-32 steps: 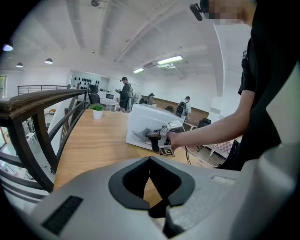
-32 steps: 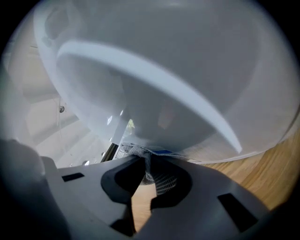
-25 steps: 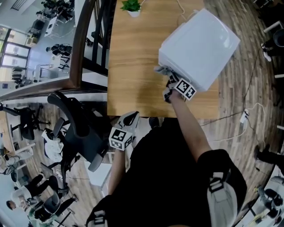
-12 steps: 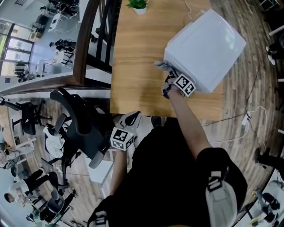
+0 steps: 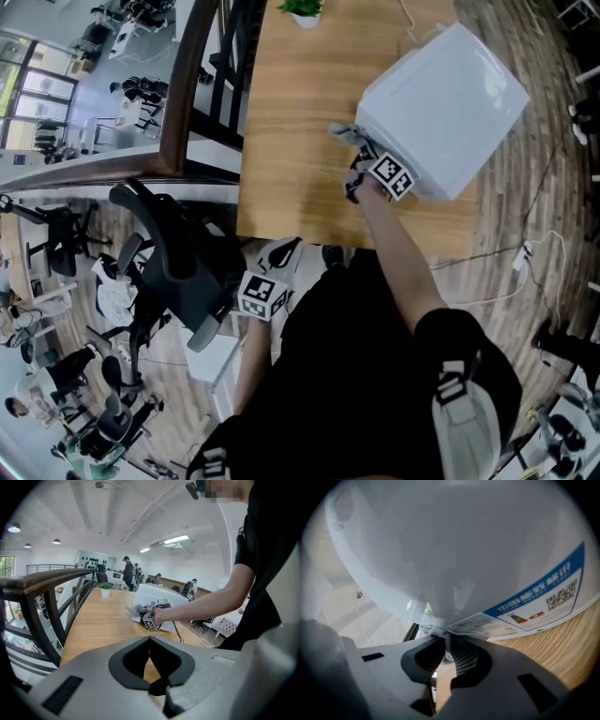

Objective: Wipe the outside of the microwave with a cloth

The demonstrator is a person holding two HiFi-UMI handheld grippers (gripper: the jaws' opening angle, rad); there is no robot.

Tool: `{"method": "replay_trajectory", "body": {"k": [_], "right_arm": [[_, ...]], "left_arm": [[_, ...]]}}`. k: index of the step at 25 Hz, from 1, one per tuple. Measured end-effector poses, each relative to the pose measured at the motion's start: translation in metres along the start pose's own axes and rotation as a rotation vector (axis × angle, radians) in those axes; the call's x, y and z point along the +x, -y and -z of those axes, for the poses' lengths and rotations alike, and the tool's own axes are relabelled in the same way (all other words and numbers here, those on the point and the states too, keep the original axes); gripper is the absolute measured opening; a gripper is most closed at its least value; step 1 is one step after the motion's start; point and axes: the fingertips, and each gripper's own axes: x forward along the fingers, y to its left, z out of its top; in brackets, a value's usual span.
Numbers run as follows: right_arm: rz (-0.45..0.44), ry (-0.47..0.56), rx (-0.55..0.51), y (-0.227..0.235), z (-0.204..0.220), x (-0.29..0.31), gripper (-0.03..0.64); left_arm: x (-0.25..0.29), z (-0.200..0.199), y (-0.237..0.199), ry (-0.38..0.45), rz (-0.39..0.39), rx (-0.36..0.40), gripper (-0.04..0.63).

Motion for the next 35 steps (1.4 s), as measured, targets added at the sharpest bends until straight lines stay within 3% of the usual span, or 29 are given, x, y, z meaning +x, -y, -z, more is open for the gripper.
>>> {"method": "replay_trajectory", "body": {"k": [19, 35], "right_arm": [[0.045, -0.005, 0.018, 0.033, 0.017, 0.025, 0.037], [0.067, -0.015, 0.031, 0.051, 0.020, 0.022, 0.037]], "left_arm": [[-0.011, 0.009, 0.000, -0.029, -0.054, -0.011, 0.002], [-0.002, 0.003, 0.012, -0.038, -0.025, 0.009, 0.002]]}}
